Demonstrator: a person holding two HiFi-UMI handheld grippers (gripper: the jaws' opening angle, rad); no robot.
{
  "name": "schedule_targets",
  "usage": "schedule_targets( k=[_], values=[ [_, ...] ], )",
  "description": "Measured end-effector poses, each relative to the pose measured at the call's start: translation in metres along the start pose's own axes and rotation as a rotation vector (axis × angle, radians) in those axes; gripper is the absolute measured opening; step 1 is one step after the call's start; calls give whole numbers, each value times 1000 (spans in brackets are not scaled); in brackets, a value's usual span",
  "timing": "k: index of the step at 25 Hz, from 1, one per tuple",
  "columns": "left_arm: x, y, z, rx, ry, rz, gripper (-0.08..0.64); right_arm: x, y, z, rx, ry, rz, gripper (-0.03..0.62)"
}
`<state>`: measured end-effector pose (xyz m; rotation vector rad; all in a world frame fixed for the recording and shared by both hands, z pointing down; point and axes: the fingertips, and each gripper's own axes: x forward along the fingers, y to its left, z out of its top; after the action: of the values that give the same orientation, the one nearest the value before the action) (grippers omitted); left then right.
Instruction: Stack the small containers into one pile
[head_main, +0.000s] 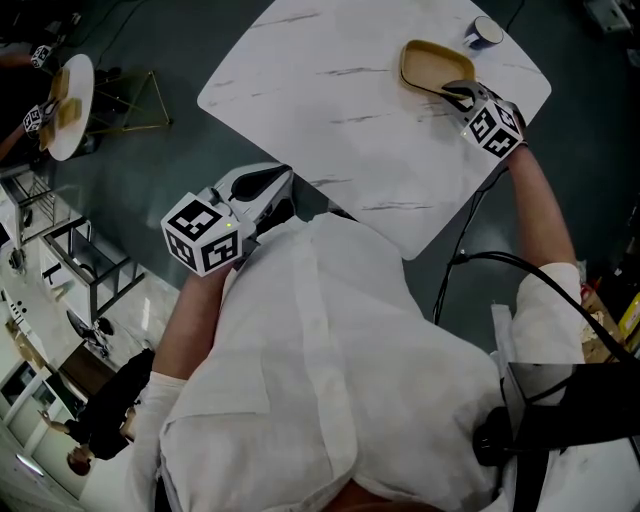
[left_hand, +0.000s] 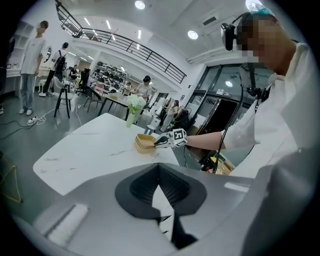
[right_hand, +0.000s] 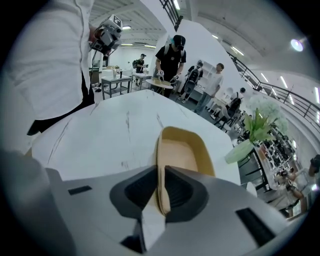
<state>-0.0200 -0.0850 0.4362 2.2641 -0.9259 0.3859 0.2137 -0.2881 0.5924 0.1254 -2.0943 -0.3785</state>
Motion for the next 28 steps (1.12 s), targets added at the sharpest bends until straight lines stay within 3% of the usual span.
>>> schedule_targets(
  k=[6, 13, 16, 23, 25, 28],
  values=[
    [0, -4, -4, 7, 0, -14, 6, -7, 2, 3, 42, -17, -33, 18],
    [-2, -14, 1, 48, -14, -58, 6, -42, 15, 19, 160, -41, -161, 17],
    [-3, -17, 2, 67, -29, -89, 6, -63, 31, 30, 299, -88, -234, 17],
    [-26, -29, -5, 106, -56, -165, 6, -93, 113, 85, 765, -264, -312, 11],
    [-34, -31, -4, 128, -61, -183, 6, -95, 139, 106, 840, -297, -308, 8],
    [-47, -38, -8, 166, -66, -207, 6, -97, 175, 136, 879, -316, -303, 8]
  ],
)
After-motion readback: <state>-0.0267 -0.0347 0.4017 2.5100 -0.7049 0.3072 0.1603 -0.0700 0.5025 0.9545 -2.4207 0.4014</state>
